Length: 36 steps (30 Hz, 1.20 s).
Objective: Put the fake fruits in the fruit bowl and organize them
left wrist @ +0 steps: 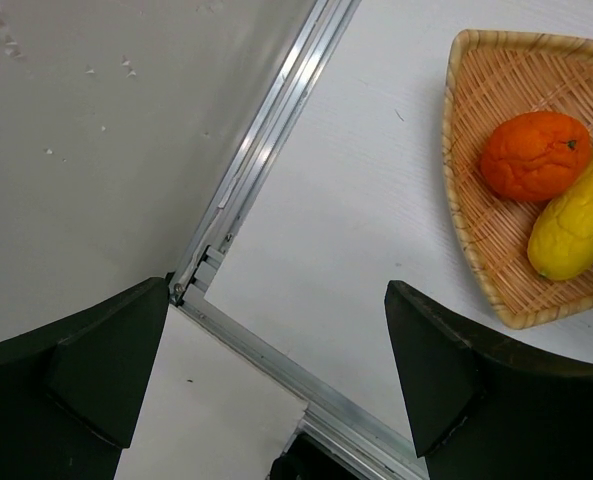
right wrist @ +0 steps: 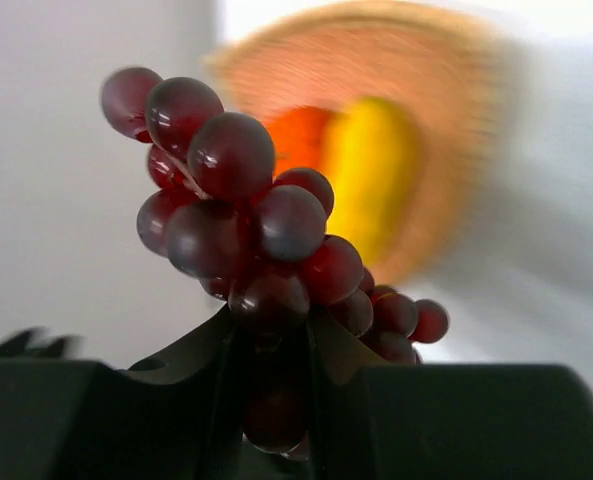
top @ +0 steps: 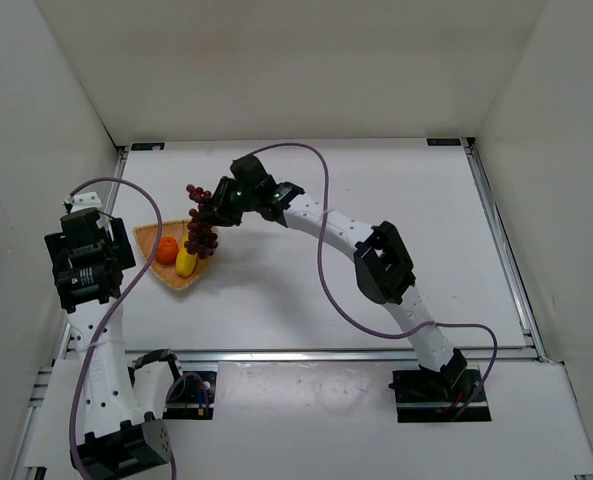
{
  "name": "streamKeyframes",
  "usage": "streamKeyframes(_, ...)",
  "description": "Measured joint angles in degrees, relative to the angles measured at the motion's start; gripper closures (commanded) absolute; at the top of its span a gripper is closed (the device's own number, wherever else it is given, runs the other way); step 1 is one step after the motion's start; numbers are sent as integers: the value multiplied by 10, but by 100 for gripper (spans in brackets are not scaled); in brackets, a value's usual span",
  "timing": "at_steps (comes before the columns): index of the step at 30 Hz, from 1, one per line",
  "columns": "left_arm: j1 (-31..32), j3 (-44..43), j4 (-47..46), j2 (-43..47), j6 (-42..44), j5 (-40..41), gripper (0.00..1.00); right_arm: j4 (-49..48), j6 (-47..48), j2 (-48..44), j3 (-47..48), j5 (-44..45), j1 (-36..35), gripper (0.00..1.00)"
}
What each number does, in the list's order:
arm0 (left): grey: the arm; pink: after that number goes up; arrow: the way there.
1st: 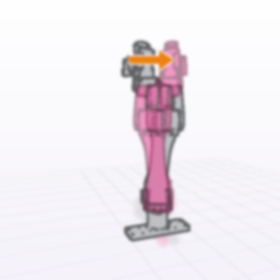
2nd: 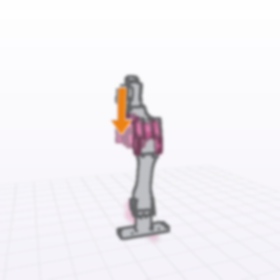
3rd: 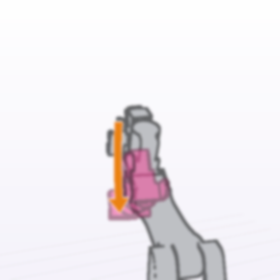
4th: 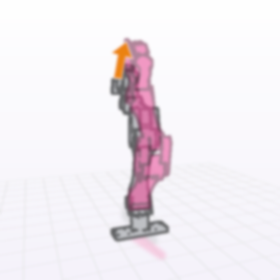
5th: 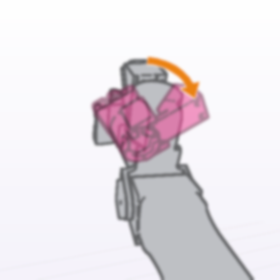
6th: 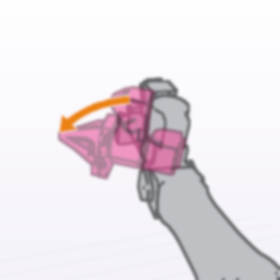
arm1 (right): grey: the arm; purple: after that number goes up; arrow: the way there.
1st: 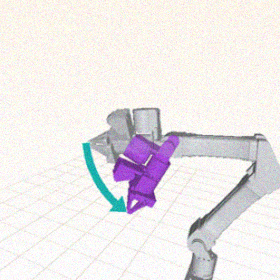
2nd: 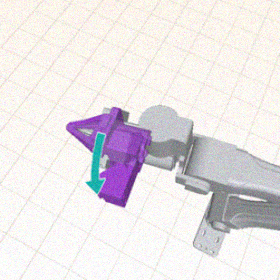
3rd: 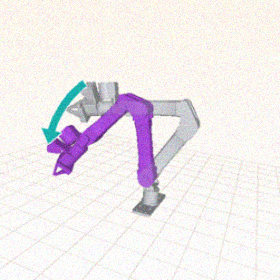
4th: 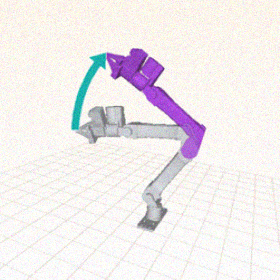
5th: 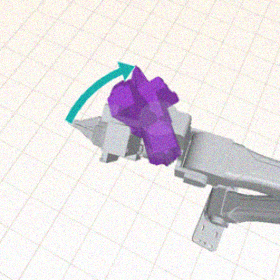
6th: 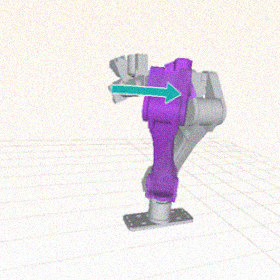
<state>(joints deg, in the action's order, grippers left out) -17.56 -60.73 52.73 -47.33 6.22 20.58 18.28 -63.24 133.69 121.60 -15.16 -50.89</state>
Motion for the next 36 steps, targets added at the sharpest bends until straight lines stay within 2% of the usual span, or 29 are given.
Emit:
streamKeyframes(5,0,0,-1,-20,4,-1,0,-115,-123,64,44,-32,-17,99)
streamKeyframes(11,0,7,-6,-25,6,-2,0,-144,-217,141,50,-43,-23,97)
streamKeyframes(17,0,19,-9,-33,7,-4,0,-145,-254,165,50,-43,-21,69)
streamKeyframes(18,0,21,-9,-33,8,-4,0,-148,-258,165,50,-43,-21,58)
streamKeyframes(20,0,22,-9,-34,9,-5,0,-151,-263,165,50,-43,-21,51)
streamKeyframes(21,0,23,-9,-34,10,-5,0,-150,-263,165,50,-43,-21,42)
streamKeyframes(22,0,23,-9,-34,10,-5,0,-150,-260,165,50,-43,-21,38)
streamKeyframes(27,0,23,-9,-34,12,-5,0,-129,-233,163,48,-41,-21,26)
streamKeyframes(33,0,23,-9,-34,14,-5,0,-74,-192,133,22,-31,-21,22)
streamKeyframes(36,0,23,-9,-34,19,-6,0,-36,-171,105,8,-29,-20,16)
